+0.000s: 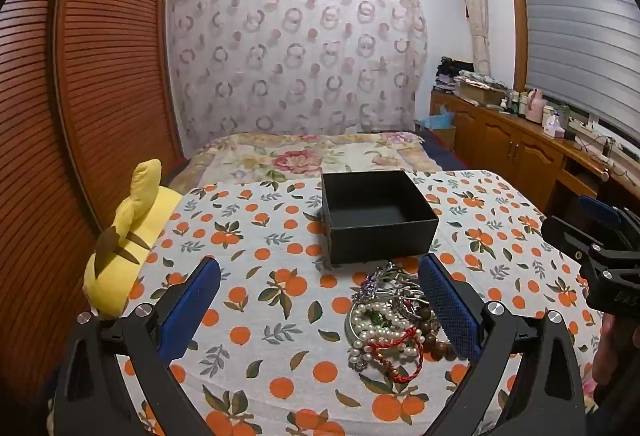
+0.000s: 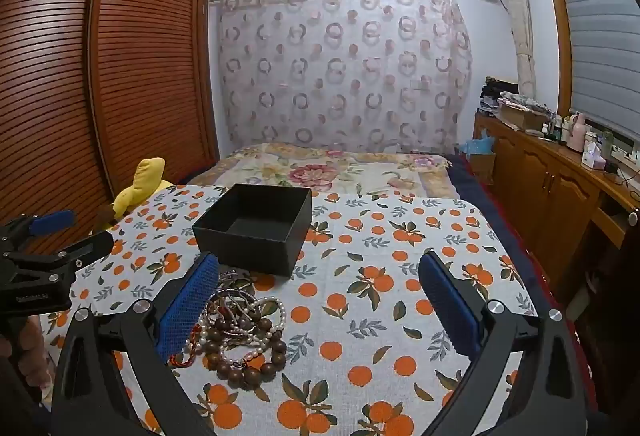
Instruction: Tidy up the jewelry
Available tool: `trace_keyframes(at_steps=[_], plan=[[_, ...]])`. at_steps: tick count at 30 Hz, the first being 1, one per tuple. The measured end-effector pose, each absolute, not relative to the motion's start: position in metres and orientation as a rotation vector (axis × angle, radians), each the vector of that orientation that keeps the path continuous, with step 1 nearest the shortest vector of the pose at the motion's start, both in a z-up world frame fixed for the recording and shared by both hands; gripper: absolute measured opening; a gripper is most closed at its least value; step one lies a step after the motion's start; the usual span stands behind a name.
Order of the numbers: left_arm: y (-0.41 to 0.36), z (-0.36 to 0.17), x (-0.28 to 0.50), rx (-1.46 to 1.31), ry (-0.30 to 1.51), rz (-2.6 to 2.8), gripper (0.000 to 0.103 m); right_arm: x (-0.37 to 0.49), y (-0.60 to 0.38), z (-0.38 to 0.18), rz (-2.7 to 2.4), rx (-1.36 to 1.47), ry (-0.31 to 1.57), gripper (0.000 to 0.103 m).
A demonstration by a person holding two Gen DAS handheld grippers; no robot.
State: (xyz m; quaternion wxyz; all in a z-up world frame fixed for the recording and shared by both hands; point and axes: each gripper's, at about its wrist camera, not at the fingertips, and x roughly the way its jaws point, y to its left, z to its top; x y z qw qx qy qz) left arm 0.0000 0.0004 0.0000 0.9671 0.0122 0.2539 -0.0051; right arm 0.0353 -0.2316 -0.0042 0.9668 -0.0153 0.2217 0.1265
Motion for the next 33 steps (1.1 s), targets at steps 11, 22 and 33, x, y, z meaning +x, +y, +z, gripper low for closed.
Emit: trace_keyframes(at_steps=[11, 22, 33], plan=[[0.003, 0.005, 0.001, 0.025, 0.511, -0.014, 0.096, 0.041, -0.237, -0.008, 0.256, -0.018, 0.458, 0.101], [0.0, 0.014, -0.006, 0.021, 0.485, -0.009, 0.096, 0.038, -0.238, -0.006, 0.254, -0.013, 0.456, 0.101], [0.0, 0.016, -0.008, 0.016, 0.48, -0.012, 0.096, 0.039, -0.239, -0.005, 0.255, -0.008, 0.455, 0.101]])
